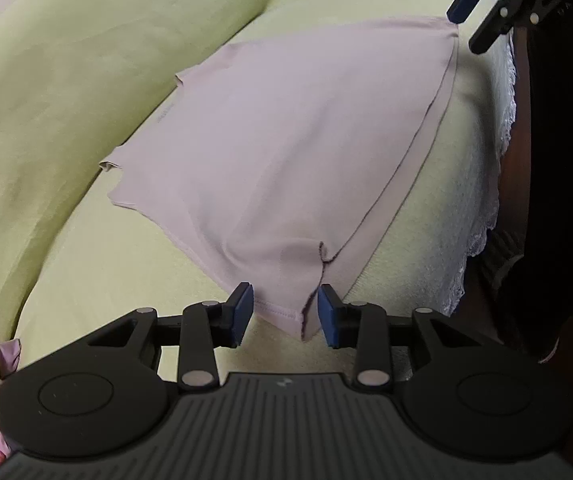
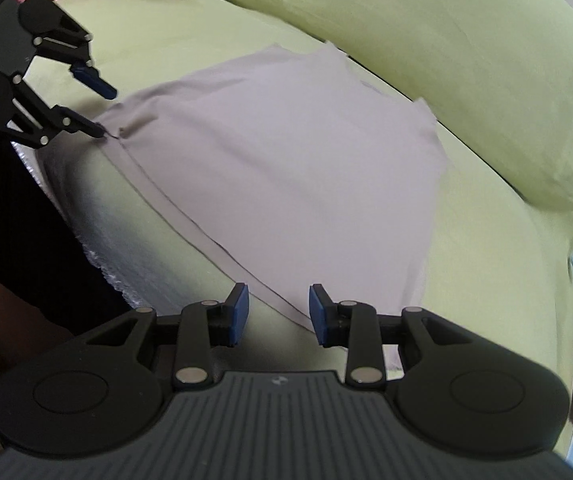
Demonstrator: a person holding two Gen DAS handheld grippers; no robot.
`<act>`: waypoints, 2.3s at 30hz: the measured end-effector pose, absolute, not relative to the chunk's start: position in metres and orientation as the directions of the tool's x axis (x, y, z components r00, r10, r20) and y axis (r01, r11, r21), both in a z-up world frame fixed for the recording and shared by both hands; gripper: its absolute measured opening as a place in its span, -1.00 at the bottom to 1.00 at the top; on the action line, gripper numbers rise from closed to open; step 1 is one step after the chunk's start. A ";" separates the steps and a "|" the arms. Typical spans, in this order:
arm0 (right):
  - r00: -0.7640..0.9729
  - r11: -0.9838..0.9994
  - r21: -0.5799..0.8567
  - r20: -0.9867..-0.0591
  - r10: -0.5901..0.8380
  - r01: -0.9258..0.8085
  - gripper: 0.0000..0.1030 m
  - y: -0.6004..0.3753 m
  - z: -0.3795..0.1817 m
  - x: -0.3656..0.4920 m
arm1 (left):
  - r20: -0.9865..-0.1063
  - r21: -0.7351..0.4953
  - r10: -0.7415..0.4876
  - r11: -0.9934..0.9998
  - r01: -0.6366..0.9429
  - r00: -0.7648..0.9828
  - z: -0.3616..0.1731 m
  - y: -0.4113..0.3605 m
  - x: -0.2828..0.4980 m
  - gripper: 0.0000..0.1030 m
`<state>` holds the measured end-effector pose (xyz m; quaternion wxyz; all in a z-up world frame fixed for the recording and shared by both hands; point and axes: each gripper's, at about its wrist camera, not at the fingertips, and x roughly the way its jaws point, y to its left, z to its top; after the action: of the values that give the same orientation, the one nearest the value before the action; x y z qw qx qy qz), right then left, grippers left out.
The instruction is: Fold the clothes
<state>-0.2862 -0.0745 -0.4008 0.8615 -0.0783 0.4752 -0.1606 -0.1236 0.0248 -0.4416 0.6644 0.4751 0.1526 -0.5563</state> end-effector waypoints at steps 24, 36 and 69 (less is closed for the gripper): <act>0.491 0.938 -0.303 -0.800 -0.346 0.167 -0.29 -0.095 -0.415 -0.292 | -0.754 0.460 -0.562 -0.080 0.885 0.341 -0.448 0.008 -0.120 -0.52; 0.448 0.869 -0.494 -0.771 -0.452 0.026 -0.28 -0.107 -0.430 -0.314 | -0.773 0.361 -0.581 -0.073 0.930 0.255 -0.437 0.013 -0.108 -1.00; 0.538 0.862 -0.500 -0.751 -0.383 -0.084 -0.29 -0.116 -0.434 -0.304 | -0.778 0.404 -0.579 -0.165 0.900 0.243 -0.427 0.032 -0.115 -0.78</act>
<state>-0.3041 -0.1157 -0.4339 0.8415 -0.2472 0.4722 -0.0887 -0.1145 0.0323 -0.4271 0.6242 0.4815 0.1664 -0.5923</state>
